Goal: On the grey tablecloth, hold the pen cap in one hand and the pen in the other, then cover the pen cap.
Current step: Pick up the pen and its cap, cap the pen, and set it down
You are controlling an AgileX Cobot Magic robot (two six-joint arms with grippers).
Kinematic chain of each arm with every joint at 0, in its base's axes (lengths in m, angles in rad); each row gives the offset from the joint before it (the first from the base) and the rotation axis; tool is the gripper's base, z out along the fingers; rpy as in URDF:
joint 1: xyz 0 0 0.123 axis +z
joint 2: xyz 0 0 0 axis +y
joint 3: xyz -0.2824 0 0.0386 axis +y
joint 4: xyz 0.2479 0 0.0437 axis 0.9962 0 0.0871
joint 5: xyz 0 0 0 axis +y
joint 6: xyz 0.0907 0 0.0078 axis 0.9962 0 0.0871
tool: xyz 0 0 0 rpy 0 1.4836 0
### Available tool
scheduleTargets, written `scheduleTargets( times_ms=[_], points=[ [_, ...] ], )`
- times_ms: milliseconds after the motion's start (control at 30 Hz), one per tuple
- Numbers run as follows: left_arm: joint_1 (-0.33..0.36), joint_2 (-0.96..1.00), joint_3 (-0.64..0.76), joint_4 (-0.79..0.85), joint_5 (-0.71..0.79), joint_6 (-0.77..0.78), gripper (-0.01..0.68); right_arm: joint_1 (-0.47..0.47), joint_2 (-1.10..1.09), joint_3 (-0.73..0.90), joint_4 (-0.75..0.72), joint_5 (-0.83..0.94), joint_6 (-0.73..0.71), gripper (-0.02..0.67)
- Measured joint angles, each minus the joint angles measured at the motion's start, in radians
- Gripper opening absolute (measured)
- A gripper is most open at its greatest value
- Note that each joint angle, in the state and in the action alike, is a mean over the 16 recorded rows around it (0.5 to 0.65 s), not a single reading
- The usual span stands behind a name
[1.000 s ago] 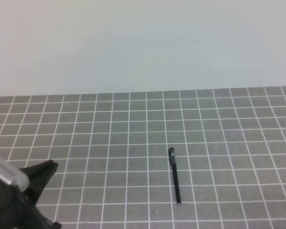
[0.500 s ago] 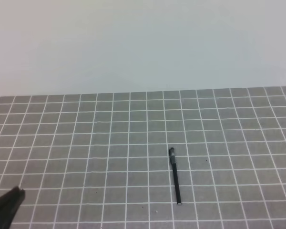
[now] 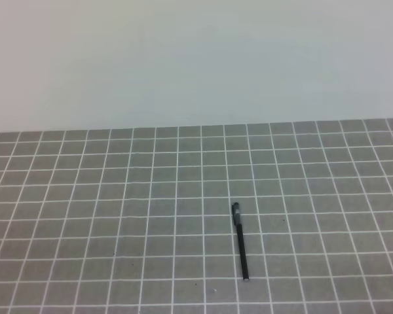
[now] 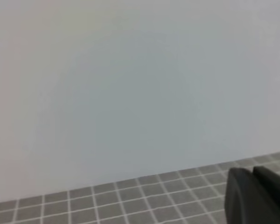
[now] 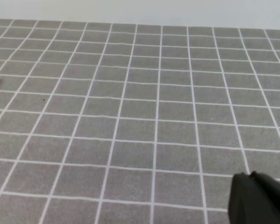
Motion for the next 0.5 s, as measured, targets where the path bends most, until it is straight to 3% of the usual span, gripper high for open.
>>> scheduleTargets(
  times_ms=[167, 500],
  points=[
    [0.003, -0.01, 0.0, 0.271, 0.012, -0.288, -0.001, 0.0, 0.0, 0.0, 0.0, 0.0, 0.0, -0.003],
    [0.053, -0.015, 0.0, 1.056, 0.071, -1.057, -0.001, 0.0, 0.0, 0.0, 0.001, 0.0, 0.0, -0.003]
  ],
)
